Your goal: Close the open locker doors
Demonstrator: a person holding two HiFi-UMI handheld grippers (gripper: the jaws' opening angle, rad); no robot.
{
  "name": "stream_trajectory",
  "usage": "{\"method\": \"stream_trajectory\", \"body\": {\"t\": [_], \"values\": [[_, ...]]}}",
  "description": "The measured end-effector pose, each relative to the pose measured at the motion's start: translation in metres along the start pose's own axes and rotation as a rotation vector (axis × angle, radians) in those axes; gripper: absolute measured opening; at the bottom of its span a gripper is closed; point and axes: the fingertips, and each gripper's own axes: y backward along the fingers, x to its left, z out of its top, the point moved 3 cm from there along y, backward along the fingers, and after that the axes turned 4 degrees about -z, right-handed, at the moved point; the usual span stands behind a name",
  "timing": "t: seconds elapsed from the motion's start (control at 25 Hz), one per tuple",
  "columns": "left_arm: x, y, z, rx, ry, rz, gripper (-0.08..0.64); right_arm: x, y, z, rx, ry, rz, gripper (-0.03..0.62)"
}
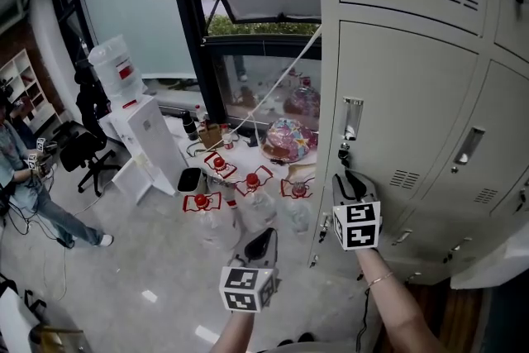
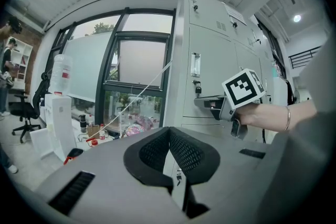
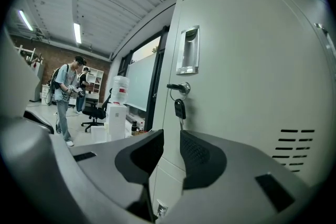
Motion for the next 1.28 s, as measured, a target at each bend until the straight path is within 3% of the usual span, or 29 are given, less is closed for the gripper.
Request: {"method": "stream_trajectory", "body": {"t": [0.56, 0.84, 1.28], "values": [[-0.017, 0.021, 0.000, -0.017, -0.006, -0.036, 0.020, 0.029, 0.088, -0.001, -0.032, -0.081, 0.074, 0.083], [-0.032, 0.028, -0.002, -0.021, -0.029, -0.076, 0.020, 0.033, 0.138, -0.006, -0.038, -0.108, 0.075, 0.079], [-0.052, 0.040, -0.007, -0.012, -0.065, -0.128, 0.020, 0.035, 0.203, -0.036, 0.033, -0.148, 0.039, 0.035]]}}
